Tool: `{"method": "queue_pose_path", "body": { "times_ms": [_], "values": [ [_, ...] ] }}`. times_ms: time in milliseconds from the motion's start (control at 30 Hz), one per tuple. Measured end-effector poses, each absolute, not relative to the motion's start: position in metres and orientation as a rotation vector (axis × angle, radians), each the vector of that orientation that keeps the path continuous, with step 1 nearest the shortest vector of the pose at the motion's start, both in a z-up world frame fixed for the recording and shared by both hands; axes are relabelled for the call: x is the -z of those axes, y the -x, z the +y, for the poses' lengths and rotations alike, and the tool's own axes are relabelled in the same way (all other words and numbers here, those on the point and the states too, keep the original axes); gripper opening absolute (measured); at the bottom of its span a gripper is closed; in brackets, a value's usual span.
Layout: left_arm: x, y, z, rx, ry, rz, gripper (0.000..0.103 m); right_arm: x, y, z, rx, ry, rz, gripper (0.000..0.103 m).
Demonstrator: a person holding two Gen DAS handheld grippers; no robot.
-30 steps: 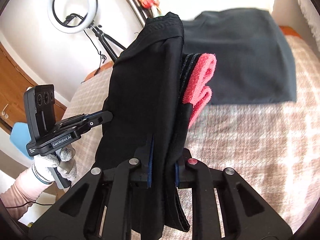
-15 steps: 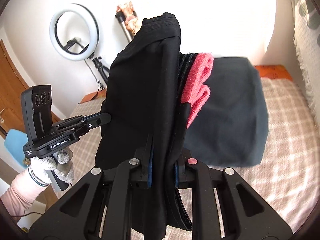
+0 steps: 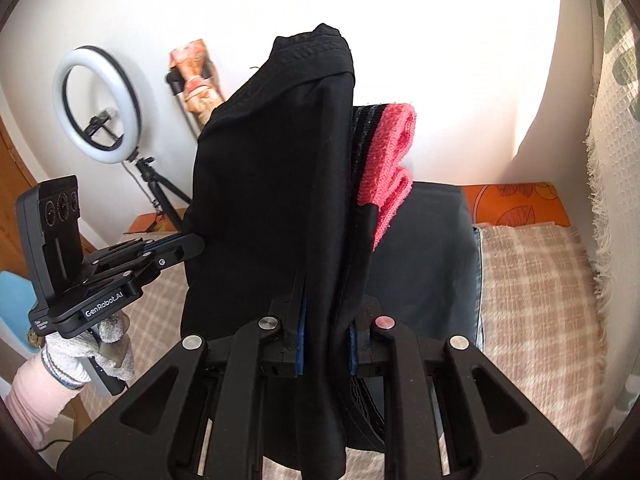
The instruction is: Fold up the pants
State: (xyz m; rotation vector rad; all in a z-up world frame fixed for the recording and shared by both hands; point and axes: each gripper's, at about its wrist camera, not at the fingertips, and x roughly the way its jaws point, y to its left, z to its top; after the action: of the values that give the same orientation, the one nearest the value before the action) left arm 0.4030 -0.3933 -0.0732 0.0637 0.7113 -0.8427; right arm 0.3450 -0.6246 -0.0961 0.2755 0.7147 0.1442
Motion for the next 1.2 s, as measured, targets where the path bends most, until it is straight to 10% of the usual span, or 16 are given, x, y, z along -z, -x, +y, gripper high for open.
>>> {"method": "queue_pose_path", "body": {
  "times_ms": [833, 1200],
  "values": [
    [0.121, -0.438, -0.439, 0.768, -0.148, 0.800, 0.003, 0.143, -0.390, -0.658, -0.013, -0.316, 0.774, 0.026],
    [0.119, -0.430, -0.447, 0.700, -0.260, 0.772, 0.019, 0.137, -0.374, -0.648, -0.016, -0.282, 0.756, 0.041]
  ]
}}
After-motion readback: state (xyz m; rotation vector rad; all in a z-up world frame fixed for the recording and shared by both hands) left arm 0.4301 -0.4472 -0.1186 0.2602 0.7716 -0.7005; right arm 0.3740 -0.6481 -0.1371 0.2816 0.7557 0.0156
